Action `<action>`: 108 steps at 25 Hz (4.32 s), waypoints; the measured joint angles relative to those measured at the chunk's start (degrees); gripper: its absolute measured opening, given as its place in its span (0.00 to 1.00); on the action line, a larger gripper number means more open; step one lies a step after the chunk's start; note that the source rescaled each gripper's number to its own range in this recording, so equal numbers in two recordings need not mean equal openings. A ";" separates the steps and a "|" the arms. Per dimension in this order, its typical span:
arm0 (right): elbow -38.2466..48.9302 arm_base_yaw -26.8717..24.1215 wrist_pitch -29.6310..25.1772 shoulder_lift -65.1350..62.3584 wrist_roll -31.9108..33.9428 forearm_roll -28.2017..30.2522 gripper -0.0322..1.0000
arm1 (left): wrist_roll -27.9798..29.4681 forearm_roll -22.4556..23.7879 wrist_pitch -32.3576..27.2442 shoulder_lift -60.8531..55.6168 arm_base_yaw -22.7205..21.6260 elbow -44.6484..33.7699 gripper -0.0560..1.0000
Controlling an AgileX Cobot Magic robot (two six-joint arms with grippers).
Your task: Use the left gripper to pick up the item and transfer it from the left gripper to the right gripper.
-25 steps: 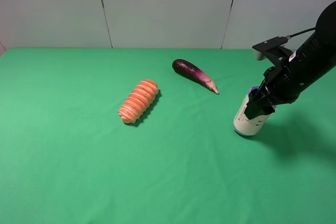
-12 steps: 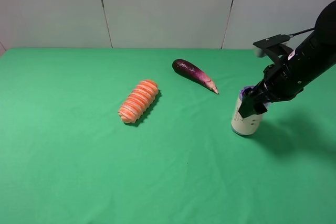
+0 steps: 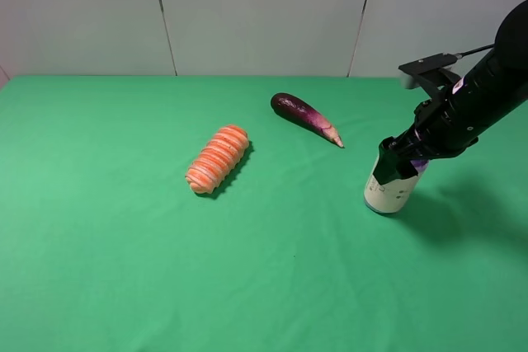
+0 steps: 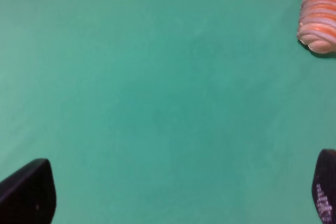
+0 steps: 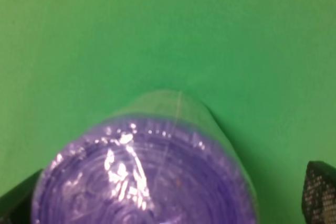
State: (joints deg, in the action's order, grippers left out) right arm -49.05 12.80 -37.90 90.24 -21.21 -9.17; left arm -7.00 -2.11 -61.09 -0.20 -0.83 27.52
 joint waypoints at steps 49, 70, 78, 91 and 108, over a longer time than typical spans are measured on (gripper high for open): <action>3.64 0.00 -31.74 -70.58 19.64 5.78 1.00 | 0.00 0.04 0.00 0.00 0.00 0.00 0.95; 20.04 0.00 -21.37 -90.48 20.32 5.67 1.00 | 0.00 0.04 0.00 0.00 0.00 0.00 0.95; 20.04 -0.08 -21.36 -90.21 20.32 4.40 1.00 | 0.00 0.04 0.00 0.00 0.00 0.00 0.95; 20.04 -16.68 -21.17 -90.37 20.32 4.14 1.00 | 0.00 0.04 0.00 0.00 0.00 0.00 0.95; 20.04 -17.32 -21.00 -90.50 20.32 3.66 1.00 | 0.00 0.04 0.00 0.00 0.00 0.00 0.95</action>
State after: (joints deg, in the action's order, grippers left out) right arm -29.01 -4.52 -58.89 -0.26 -0.89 -5.51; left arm -7.00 -2.07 -61.09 -0.20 -0.83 27.52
